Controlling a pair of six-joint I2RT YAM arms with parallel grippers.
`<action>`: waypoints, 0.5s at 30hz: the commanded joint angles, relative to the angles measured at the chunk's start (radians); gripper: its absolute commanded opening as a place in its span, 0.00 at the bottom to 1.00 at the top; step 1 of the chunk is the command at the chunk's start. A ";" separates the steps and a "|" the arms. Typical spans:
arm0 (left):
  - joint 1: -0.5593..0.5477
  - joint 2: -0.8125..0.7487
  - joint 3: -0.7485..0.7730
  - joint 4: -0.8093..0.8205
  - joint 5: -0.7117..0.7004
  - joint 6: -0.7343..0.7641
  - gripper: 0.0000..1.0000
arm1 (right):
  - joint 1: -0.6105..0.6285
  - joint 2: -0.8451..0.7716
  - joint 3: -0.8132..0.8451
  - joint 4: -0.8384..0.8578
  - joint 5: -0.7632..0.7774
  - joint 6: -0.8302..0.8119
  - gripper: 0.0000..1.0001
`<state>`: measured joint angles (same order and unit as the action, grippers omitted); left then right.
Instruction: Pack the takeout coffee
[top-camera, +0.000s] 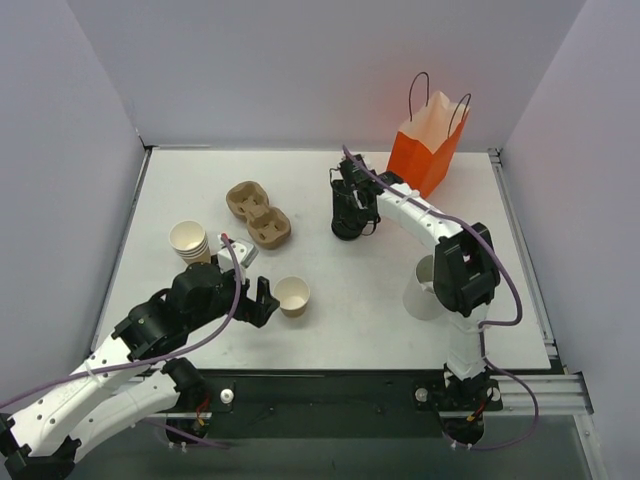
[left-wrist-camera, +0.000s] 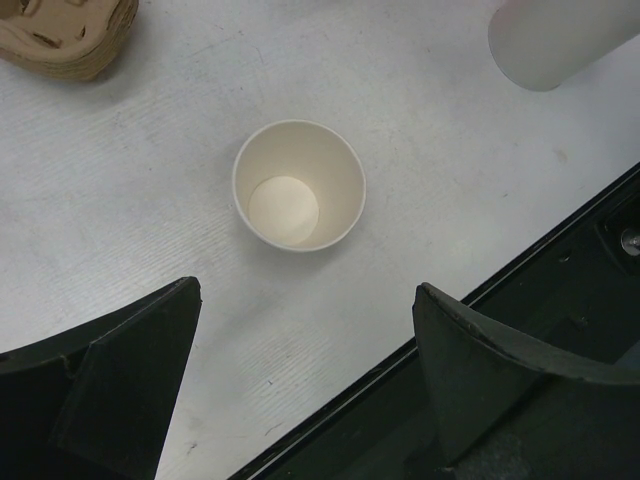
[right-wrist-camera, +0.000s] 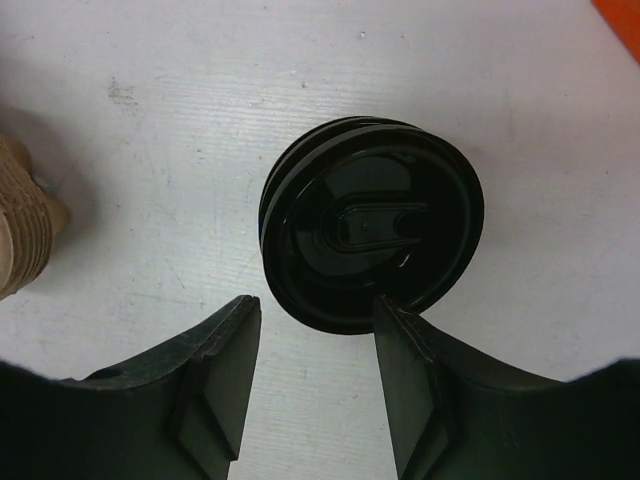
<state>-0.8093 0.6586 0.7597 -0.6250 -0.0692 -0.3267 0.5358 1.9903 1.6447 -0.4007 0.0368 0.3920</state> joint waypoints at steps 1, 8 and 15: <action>0.001 -0.019 -0.003 0.038 0.011 0.018 0.97 | -0.005 0.016 0.075 -0.004 -0.027 0.002 0.49; 0.002 -0.020 0.000 0.039 0.005 0.018 0.97 | -0.007 0.048 0.102 -0.003 -0.066 -0.004 0.45; 0.002 -0.022 0.000 0.039 0.003 0.018 0.97 | -0.008 0.062 0.102 -0.006 -0.040 -0.013 0.38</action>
<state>-0.8093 0.6468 0.7593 -0.6250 -0.0696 -0.3244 0.5354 2.0392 1.7134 -0.3958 -0.0162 0.3897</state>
